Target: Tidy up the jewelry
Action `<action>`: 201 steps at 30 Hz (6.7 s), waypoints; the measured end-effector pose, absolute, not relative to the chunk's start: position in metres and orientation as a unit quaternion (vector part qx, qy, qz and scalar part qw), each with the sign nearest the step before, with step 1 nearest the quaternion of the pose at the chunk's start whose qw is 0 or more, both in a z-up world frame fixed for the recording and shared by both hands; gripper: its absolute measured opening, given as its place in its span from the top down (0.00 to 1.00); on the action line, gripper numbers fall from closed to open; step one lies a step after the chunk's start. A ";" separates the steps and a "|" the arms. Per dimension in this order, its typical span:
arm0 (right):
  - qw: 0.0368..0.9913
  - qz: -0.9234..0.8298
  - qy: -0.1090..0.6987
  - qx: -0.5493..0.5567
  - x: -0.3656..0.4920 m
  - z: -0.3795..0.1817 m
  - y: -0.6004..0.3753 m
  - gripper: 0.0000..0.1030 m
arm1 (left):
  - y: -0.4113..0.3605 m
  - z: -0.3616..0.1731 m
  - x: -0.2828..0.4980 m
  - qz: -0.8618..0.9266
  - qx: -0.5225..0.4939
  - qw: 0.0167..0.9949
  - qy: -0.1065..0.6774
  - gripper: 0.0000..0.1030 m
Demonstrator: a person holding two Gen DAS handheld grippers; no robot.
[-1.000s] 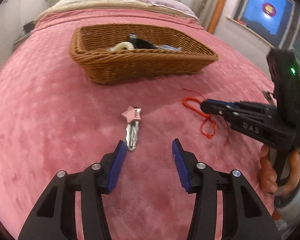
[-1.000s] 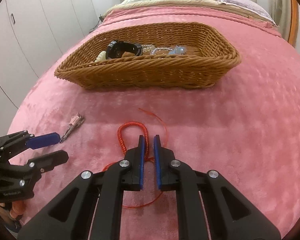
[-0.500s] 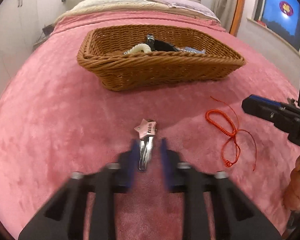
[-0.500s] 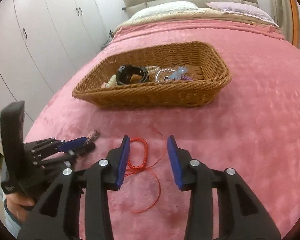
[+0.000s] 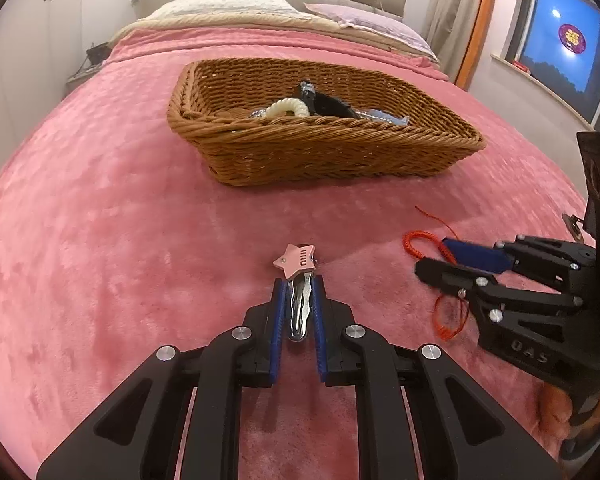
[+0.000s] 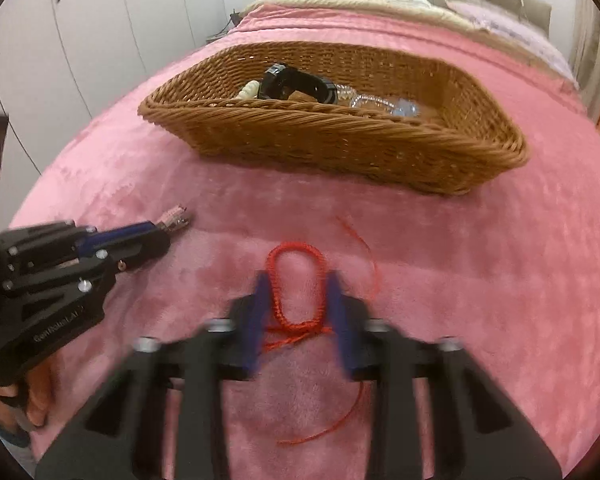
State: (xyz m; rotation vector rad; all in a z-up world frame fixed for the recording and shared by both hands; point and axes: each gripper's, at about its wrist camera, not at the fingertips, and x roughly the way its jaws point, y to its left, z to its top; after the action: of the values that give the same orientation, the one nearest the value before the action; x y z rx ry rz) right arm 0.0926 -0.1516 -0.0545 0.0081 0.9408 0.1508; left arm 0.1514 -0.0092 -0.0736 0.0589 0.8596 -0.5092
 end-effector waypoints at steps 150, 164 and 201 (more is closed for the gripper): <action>0.986 0.011 0.156 0.055 -0.028 0.012 -0.232 0.25 | -0.016 -0.020 0.025 -0.055 -0.039 0.987 0.144 0.07; 0.986 0.012 0.156 0.062 -0.026 0.010 -0.234 0.24 | -0.015 -0.021 0.027 -0.055 -0.042 0.987 0.148 0.07; 0.986 0.016 0.159 0.046 -0.028 0.010 -0.225 0.24 | -0.015 -0.024 0.028 -0.057 -0.038 0.986 0.154 0.07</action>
State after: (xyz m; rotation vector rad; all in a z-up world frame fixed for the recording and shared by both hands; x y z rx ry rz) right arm -0.0281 -0.2253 0.0105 0.0932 0.3194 0.0322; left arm 0.0276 -0.0145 -0.0240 -0.0760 0.3090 -0.1145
